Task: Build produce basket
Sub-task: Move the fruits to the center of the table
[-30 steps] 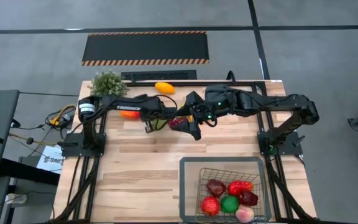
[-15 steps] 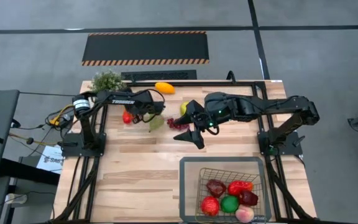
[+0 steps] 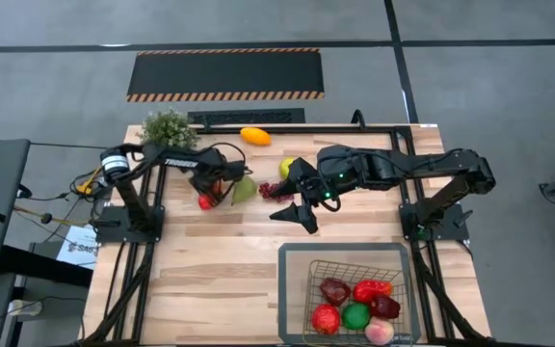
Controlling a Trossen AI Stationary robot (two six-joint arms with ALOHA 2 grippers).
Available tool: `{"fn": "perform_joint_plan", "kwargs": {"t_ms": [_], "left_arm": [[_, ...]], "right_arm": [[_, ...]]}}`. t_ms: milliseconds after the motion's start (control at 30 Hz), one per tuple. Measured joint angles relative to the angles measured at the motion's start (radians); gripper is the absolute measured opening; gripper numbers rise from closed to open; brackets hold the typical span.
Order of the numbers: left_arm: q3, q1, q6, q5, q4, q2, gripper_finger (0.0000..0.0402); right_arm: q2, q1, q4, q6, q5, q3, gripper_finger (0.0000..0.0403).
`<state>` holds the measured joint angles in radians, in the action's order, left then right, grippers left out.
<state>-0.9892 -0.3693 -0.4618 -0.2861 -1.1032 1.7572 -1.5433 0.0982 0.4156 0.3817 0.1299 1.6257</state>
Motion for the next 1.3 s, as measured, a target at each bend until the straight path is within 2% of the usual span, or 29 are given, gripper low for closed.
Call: {"fn": "perform_joint_plan", "kwargs": {"t_ms": [200,400,467,533,633,700,767,867,1000,1100,1167,1300], "left_arm": [[-0.091,0.137,-0.083,0.146,0.172,-0.011,0.0],[-0.15,0.215,-0.122,0.371,0.513,-0.005,0.0],[-0.197,0.225,-0.101,0.379,0.54,-0.005,0.0],[-0.274,0.225,-0.053,0.352,0.474,-0.005,0.0],[-0.421,0.206,0.036,0.185,0.259,-0.005,0.0],[-0.501,0.178,0.145,0.05,0.176,-0.006,0.0],[-0.56,0.127,0.25,0.009,0.154,-0.006,0.0],[-0.599,0.021,0.343,0.047,0.151,-0.006,0.0012],[-0.598,-0.137,0.518,0.052,0.191,-0.006,0.0049],[-0.582,-0.239,0.716,0.14,0.31,-0.006,0.0064],[-0.563,-0.287,0.78,0.208,0.396,-0.005,0.0065],[-0.536,-0.344,0.838,0.278,0.488,0.021,0.006]], "right_arm": [[0.0,0.0,0.004,0.003,0.0,0.0,0.0328],[0.0,0.0,0.007,0.003,0.0,0.0,0.0328],[0.0,0.0,0.007,0.003,0.0,0.0,0.0328],[0.0,0.0,0.008,0.003,0.0,0.0,0.0328],[0.0,0.0,0.009,0.01,0.0,0.0,0.0328],[0.0,0.0,0.012,0.011,0.0,0.0,0.0328],[0.0,0.0,0.012,0.011,0.0,0.0,0.0328],[0.0,0.0,0.02,0.012,0.0,0.0,0.0328],[0.0,0.007,0.041,0.03,0.0,0.0,0.0328],[0.0,0.007,0.055,0.032,0.001,0.0,0.0328],[0.0,0.007,0.056,0.032,0.001,0.0,0.0328],[0.0,-0.007,0.057,0.036,0.0,0.0,0.0328]]}}
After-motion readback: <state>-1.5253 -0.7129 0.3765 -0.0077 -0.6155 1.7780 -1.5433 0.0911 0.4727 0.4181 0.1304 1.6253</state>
